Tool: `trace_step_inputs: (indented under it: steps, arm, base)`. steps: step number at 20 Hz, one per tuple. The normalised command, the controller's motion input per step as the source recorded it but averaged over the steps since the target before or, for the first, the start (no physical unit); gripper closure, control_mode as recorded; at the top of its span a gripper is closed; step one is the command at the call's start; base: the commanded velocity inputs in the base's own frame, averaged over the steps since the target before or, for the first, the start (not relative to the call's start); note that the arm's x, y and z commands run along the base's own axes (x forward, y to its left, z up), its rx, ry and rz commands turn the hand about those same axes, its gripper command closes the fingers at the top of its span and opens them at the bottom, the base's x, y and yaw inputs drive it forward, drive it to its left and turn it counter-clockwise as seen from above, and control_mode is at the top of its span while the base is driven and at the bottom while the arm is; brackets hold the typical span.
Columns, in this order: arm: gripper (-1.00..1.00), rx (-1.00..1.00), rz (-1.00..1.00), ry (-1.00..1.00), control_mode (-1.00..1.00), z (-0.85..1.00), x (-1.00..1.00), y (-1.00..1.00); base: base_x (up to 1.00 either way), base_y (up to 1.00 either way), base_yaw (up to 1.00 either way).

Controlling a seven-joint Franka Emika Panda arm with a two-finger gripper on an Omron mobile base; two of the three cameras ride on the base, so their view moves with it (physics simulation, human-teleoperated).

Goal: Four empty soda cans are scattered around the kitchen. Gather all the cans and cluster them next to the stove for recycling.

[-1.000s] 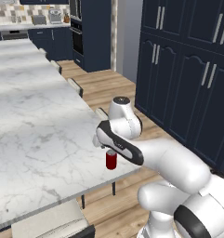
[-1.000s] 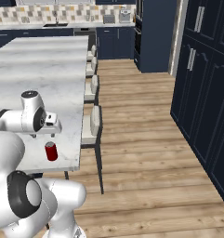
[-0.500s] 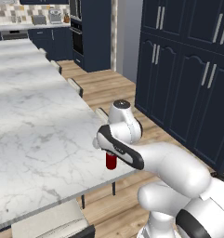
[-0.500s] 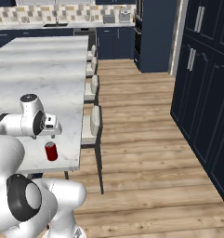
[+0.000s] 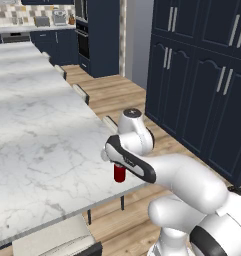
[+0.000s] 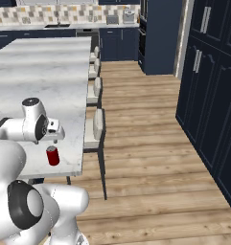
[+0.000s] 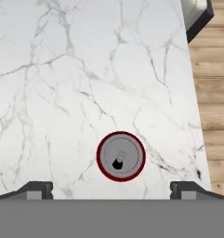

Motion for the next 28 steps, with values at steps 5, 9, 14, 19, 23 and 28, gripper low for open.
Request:
trace_step_inputs:
  steps: [5,9,14,19,23,28]
  arm:
    - [-1.00,0.00,0.00,0.03,-1.00,-0.18,-0.01,-0.03]
    - [-1.00,0.00,0.00,0.01,-1.00,-0.25,0.02,0.00]
    - [-1.00,0.00,0.00,0.00,-1.00,-0.18,0.01,0.00]
    - [-1.00,0.00,0.00,0.01,-1.00,-0.14,0.01,-0.01]
    - [-1.00,0.00,0.00,0.03,-1.00,-0.15,0.04,-0.01]
    - [-1.00,0.00,0.00,0.03,-1.00,-0.13,0.07,-0.02]
  base:
    - [0.00,0.00,0.00]
    - [0.00,0.00,0.00]
    - [0.00,0.00,0.00]
    - [0.00,0.00,0.00]
    - [0.00,0.00,0.00]
    - [0.00,0.00,0.00]
